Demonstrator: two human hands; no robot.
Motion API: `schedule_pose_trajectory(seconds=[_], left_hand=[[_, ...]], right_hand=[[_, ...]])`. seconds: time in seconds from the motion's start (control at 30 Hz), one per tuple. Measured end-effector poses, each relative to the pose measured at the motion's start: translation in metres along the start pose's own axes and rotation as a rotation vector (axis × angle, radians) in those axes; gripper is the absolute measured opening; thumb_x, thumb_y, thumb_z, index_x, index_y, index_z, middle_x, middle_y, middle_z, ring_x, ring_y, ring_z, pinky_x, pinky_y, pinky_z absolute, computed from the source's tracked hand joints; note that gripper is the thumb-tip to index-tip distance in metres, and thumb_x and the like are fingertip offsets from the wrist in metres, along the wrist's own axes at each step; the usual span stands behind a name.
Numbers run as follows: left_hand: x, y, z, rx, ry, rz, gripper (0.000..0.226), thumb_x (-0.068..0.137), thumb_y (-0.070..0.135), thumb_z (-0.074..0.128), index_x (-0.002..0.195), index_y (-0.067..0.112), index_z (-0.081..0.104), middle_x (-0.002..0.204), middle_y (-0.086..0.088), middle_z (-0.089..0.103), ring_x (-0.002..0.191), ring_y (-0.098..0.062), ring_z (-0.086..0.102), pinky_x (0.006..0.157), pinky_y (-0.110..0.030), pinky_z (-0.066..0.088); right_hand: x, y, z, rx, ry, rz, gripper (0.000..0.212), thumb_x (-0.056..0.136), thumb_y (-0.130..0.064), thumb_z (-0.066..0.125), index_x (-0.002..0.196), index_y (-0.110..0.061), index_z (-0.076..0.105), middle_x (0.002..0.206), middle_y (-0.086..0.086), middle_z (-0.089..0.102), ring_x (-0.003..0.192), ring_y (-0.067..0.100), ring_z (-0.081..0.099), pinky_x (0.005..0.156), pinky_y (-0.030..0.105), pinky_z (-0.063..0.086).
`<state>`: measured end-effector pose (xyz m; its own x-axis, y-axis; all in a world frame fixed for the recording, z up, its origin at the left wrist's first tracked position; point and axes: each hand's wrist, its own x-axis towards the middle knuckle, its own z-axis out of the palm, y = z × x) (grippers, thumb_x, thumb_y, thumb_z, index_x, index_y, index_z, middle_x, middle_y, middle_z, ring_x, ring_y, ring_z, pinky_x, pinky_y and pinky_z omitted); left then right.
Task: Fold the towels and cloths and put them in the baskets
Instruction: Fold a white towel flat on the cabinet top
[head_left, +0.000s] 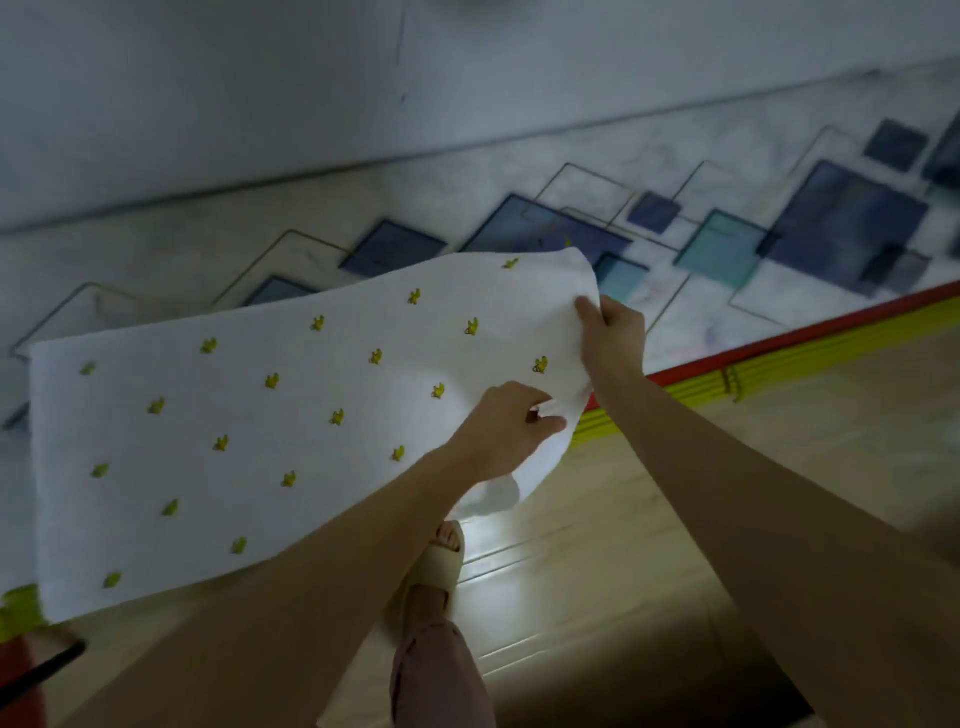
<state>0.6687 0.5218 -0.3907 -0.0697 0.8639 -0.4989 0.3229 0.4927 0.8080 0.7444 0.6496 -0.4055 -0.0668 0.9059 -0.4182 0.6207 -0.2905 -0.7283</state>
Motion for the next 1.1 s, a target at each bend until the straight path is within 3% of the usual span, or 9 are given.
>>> schedule_pose_trajectory(seconds=[0.13,0.37,0.47,0.63,0.73,0.8,0.87,0.93,1.1], left_hand=[[-0.002,0.032,0.011,-0.125,-0.046,-0.002,0.036,0.09,0.023,0.061,0.068,-0.003,0.05,0.057,-0.005,0.043,0.053,-0.014,0.037,0.051,-0.024,0.024],[-0.025,0.013,-0.013,-0.069,0.042,-0.063,0.034,0.091,0.021,0.059,0.062,0.008,0.045,0.057,-0.002,0.044,0.051,-0.011,0.039,0.049,-0.018,0.03],[-0.052,-0.013,-0.055,-0.1,0.097,-0.135,0.029,0.091,0.023,0.06,0.072,0.001,0.055,0.068,-0.008,0.053,0.061,-0.014,0.045,0.055,-0.02,0.033],[-0.114,-0.064,-0.128,-0.141,0.251,-0.208,0.027,0.093,0.023,0.058,0.067,0.021,0.052,0.062,0.011,0.05,0.057,0.0,0.045,0.049,-0.01,0.03],[-0.158,-0.11,-0.159,-0.233,0.336,-0.266,0.029,0.093,0.021,0.059,0.064,0.023,0.053,0.061,0.01,0.053,0.055,0.0,0.048,0.047,-0.008,0.036],[-0.186,-0.143,-0.173,-0.294,0.39,-0.318,0.018,0.092,0.021,0.06,0.08,0.009,0.067,0.073,-0.002,0.065,0.064,-0.013,0.059,0.056,-0.021,0.047],[-0.207,-0.176,-0.182,-0.336,0.446,-0.37,0.021,0.092,0.022,0.059,0.098,0.005,0.069,0.085,-0.008,0.068,0.075,-0.023,0.064,0.06,-0.03,0.052],[-0.224,-0.207,-0.185,-0.375,0.469,-0.399,0.021,0.094,0.021,0.058,0.106,0.007,0.067,0.089,-0.005,0.066,0.077,-0.021,0.064,0.054,-0.022,0.052],[-0.244,-0.271,-0.184,-0.443,0.545,-0.515,0.023,0.094,0.02,0.059,0.11,0.005,0.065,0.098,-0.012,0.067,0.084,-0.027,0.066,0.066,-0.035,0.058]], right_hand=[[-0.001,-0.017,-0.036,-0.048,0.104,-0.059,0.025,0.095,-0.012,0.046,0.073,-0.004,0.056,0.062,0.004,0.048,0.055,0.013,0.041,0.055,0.027,0.034],[-0.012,-0.04,-0.022,-0.153,0.005,-0.159,0.021,0.089,-0.005,0.05,0.101,-0.008,0.067,0.089,0.013,0.066,0.078,0.024,0.058,0.074,0.039,0.051],[-0.031,-0.06,0.027,-0.184,-0.108,-0.238,0.018,0.091,-0.007,0.052,0.103,-0.004,0.065,0.082,0.008,0.065,0.073,0.028,0.063,0.069,0.043,0.057],[-0.09,-0.101,0.131,-0.245,-0.261,-0.421,0.02,0.094,-0.005,0.05,0.11,-0.001,0.06,0.077,0.005,0.056,0.049,0.001,0.049,0.053,0.024,0.051],[-0.121,-0.114,0.198,-0.24,-0.357,-0.391,0.029,0.094,-0.007,0.049,0.122,-0.004,0.055,0.091,0.007,0.056,0.056,0.01,0.056,0.068,0.028,0.056],[-0.141,-0.119,0.241,-0.231,-0.404,-0.384,0.03,0.094,-0.007,0.049,0.123,-0.004,0.055,0.097,0.015,0.06,0.057,0.017,0.061,0.069,0.044,0.058],[-0.158,-0.121,0.279,-0.238,-0.442,-0.376,0.03,0.093,-0.003,0.047,0.122,-0.003,0.055,0.1,0.018,0.062,0.049,0.011,0.06,0.055,0.035,0.058],[-0.175,-0.118,0.309,-0.25,-0.475,-0.379,0.031,0.092,0.0,0.046,0.122,-0.003,0.055,0.096,0.016,0.062,0.047,0.009,0.059,0.043,0.025,0.054],[-0.202,-0.098,0.371,-0.291,-0.57,-0.404,0.033,0.094,-0.004,0.049,0.126,-0.005,0.054,0.092,0.008,0.061,0.055,0.008,0.061,0.052,0.028,0.058]])
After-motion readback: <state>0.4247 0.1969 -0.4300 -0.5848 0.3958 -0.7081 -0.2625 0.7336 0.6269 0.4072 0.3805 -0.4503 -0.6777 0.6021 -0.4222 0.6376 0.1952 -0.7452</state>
